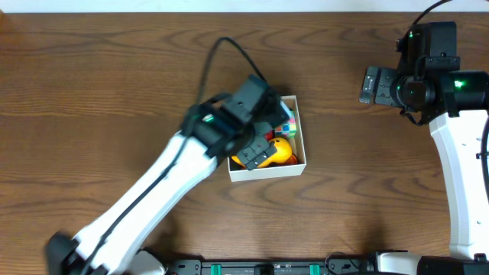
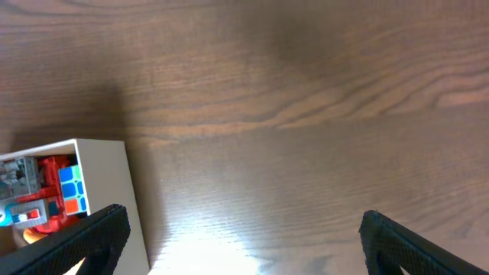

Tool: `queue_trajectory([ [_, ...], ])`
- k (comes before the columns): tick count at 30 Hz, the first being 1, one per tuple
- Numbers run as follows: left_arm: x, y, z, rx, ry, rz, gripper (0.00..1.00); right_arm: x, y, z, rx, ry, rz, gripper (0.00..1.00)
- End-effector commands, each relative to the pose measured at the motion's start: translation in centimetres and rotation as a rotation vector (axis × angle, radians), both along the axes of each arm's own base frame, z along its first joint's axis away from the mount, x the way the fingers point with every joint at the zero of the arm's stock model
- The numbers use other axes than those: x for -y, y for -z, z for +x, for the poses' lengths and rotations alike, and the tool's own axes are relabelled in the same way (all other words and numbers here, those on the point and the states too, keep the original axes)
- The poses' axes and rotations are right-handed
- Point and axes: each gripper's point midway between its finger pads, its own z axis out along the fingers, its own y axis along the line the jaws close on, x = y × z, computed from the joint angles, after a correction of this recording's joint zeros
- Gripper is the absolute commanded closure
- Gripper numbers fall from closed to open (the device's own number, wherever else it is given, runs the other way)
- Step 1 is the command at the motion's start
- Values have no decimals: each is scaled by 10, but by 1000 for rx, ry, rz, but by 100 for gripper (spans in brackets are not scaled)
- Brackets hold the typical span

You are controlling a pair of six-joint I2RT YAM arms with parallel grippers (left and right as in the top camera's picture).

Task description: Pack container

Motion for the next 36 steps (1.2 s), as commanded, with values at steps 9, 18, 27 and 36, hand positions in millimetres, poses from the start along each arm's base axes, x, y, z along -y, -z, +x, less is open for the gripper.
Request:
queue_trajectory([
  [9, -158, -72, 79, 262, -732, -146, 2, 7, -1, 40, 97, -75, -103, 1],
  [18, -223, -78, 96, 317, -917, -153, 2, 7, -4, 73, 190, -81, -114, 1],
  [27, -229, -99, 46, 338, -980, -218, 2, 9, -10, 38, 154, -36, -86, 1],
  [36, -237, -98, -44, 478, -993, -340, 2, 18, -3, -44, 386, 70, -67, 1],
])
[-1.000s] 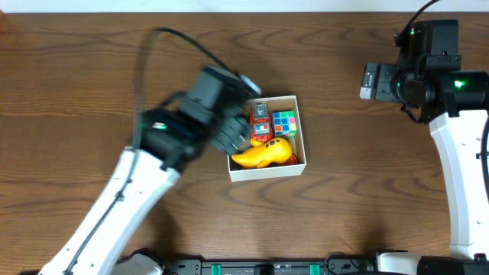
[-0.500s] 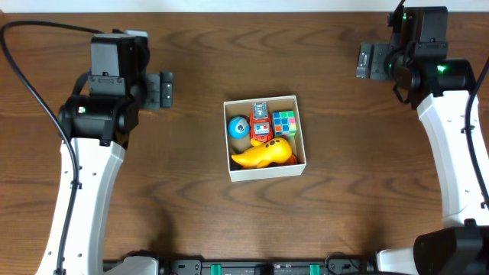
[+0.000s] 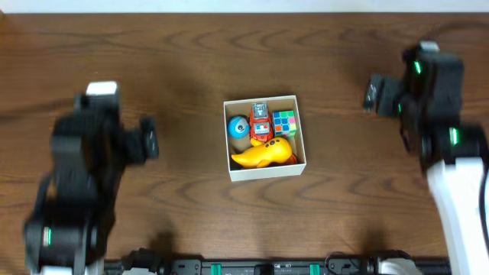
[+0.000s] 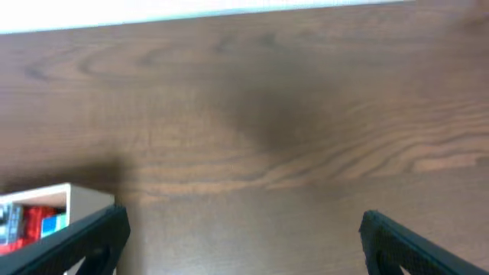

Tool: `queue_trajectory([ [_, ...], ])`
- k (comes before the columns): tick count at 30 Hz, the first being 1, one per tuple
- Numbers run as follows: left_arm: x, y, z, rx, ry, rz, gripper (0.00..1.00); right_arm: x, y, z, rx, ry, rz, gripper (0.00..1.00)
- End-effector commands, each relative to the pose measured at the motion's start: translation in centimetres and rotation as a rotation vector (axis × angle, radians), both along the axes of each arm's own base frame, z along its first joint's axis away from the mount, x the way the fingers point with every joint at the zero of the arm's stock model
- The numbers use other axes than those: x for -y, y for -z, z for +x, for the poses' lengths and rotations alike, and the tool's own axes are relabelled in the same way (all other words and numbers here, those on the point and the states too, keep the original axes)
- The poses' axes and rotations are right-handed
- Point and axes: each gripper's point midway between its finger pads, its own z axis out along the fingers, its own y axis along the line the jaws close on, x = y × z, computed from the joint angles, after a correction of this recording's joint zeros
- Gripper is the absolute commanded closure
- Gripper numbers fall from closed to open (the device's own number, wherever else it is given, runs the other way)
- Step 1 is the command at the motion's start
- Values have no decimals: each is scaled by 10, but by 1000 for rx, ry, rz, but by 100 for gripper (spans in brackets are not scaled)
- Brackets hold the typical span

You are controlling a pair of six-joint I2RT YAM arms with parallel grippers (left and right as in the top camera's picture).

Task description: Pack container

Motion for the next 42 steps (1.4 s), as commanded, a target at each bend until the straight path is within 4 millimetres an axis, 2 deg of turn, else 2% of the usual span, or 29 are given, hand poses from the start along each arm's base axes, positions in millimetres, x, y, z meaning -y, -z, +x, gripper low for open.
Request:
queue_trajectory([
  [1, -4, 16, -25, 36, -24, -20, 2, 11, 12, -39, 76, 81, -4, 1],
  [6, -20, 40, -63, 91, -87, 16, 2, 19, 31, -91, 205, 135, 25, 1],
  [10, -22, 60, -75, 88, -88, 17, 2, 20, 47, -109, 245, 135, 30, 1],
  [15, -22, 67, -77, 62, -87, 21, 2, 20, 66, -116, 206, 134, 24, 1],
  [29, -22, 68, -78, 57, -87, 21, 2, 23, 119, -155, -67, 134, -12, 1],
  [39, -22, 68, -78, 57, -88, 21, 2, 24, 131, -171, -143, 134, -21, 1],
  [42, -22, 68, -78, 57, -87, 21, 2, 18, 125, -173, -97, 108, 13, 1],
])
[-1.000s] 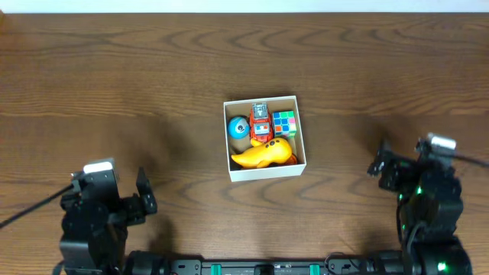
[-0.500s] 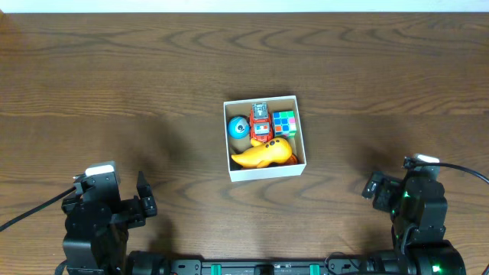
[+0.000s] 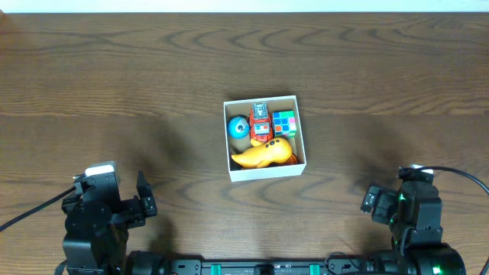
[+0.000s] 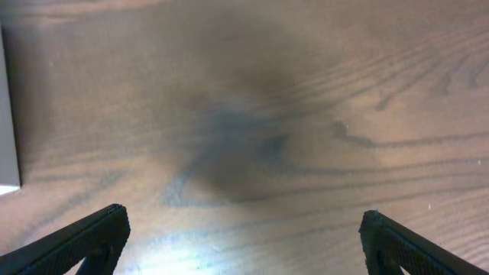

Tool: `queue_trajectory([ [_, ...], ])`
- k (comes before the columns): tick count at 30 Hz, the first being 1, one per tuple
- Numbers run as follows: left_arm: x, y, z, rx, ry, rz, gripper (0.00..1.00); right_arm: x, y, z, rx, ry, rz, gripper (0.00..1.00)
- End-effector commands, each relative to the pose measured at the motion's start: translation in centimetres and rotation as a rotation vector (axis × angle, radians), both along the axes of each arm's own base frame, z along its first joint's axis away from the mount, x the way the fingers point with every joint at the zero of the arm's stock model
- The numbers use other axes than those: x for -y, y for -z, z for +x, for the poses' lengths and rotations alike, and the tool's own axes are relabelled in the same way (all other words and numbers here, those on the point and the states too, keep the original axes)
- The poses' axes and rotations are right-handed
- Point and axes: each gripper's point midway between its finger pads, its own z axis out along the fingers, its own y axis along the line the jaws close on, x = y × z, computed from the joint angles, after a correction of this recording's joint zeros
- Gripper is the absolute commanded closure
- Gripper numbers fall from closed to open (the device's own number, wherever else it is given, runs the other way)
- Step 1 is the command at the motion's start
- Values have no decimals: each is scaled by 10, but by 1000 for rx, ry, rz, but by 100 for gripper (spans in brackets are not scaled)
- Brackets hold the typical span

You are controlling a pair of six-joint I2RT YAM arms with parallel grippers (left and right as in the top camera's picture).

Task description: Pack container

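Note:
The white box (image 3: 263, 173) stands mid-table and holds a blue ball (image 3: 238, 127), a red toy car (image 3: 260, 122), a colour cube (image 3: 284, 122) and a yellow toy (image 3: 263, 154). My left gripper (image 3: 145, 203) sits at the front left edge, far from the box, its jaws too small to read. My right gripper (image 4: 241, 244) is at the front right (image 3: 372, 204), open, with only bare wood between its fingers (image 4: 95, 238). In the right wrist view only a sliver of the box wall (image 4: 8, 114) shows at the left edge.
The brown wooden table (image 3: 382, 92) spreads all round the box. The arms' bases and a black rail (image 3: 260, 267) line the front edge.
Both arms have gone from the table's left and right sides back to the front edge. The right wrist view has lost the toys and shows just the box wall. The box's contents are unchanged.
At first my left arm reached over the box with its gripper at the yellow toy, while the right arm waited at the back right. Then the left arm stood at the left side, the box uncovered with its toys inside. Now both arms are at the front edge.

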Motion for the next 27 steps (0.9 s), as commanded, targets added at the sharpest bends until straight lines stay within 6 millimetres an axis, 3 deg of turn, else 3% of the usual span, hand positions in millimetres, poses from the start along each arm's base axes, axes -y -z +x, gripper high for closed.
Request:
queue_trajectory([
  [1, -2, 1, 0, -2, -14, 2, 2, -5, -15, 1, 103, -12, 31, 1],
  [4, -2, 1, 0, -1, -14, 2, 2, -5, -32, -2, 222, -32, 19, 1],
  [8, -2, 1, 0, -1, -14, 2, 2, -6, -39, -5, 374, -52, 19, 1],
  [11, -2, 1, 0, -2, -14, 2, 2, -11, -42, 17, 457, -90, 5, 1],
  [16, -2, 1, 0, -1, -14, 2, 2, -35, -80, 55, 736, -311, -158, 1],
  [18, -2, 1, 0, -2, -14, 2, 2, -39, -85, 61, 802, -355, -227, 1],
  [20, -2, 1, 0, -1, -14, 2, 2, -39, -80, 65, 824, -369, -275, 1],
  [26, -2, 1, 0, -1, -14, 2, 2, -40, -30, 70, 727, -379, -247, 1],
  [27, -2, 1, 0, -2, -14, 2, 2, -41, -32, 70, 736, -384, -245, 1],
])
